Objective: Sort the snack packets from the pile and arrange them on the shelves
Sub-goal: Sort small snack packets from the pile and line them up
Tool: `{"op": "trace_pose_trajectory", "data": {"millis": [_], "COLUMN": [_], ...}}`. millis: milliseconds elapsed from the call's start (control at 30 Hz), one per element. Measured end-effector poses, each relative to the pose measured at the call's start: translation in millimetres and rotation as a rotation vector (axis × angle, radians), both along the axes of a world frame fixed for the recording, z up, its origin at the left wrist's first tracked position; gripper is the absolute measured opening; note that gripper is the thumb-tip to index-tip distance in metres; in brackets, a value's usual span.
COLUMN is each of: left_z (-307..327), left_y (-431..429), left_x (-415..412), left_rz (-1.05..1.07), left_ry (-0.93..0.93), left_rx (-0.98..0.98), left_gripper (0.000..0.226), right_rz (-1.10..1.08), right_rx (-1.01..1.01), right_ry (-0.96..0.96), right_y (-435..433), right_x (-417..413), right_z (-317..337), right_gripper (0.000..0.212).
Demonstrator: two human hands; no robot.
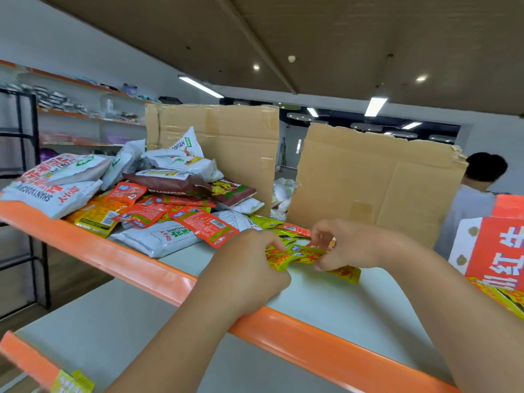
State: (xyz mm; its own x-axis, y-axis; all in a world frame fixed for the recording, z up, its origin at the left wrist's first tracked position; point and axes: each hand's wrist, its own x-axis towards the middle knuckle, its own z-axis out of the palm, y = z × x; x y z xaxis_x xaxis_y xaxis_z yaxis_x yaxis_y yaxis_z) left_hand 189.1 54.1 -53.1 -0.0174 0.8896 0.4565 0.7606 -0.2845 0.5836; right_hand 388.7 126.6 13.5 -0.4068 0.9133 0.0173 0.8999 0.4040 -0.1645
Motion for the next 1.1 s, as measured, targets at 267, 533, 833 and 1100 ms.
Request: {"op": "trace_pose_trajectory", "data": {"millis": [267, 533, 833, 1100], "left_z": [-4, -7, -6, 15], "left_y": [-5, -9, -8, -13], "left_x": [-1, -2, -2, 55], "left_rz": [-0.038, -0.011, 0.015, -0.126], "left_ry": [-0.079, -0.122, -0.141, -0.157], "left_rx": [0.173, 0.322, 0.330, 0.331], "left_gripper": [0.035, 0.027, 0.025, 0.025], "right_rz": [0.003, -0.014, -0.124, -0.250], "right_rx": [0.001, 0.078, 0.079, 0.159], "right_ry": [0.057, 0.159, 0.150, 0.137], "right_y": [-5, -19, -40, -77], "right_x": [12, 20, 64, 118], "right_z": [19, 33, 33, 39], "right_gripper": [0.029, 0.033, 0.033, 0.033]}}
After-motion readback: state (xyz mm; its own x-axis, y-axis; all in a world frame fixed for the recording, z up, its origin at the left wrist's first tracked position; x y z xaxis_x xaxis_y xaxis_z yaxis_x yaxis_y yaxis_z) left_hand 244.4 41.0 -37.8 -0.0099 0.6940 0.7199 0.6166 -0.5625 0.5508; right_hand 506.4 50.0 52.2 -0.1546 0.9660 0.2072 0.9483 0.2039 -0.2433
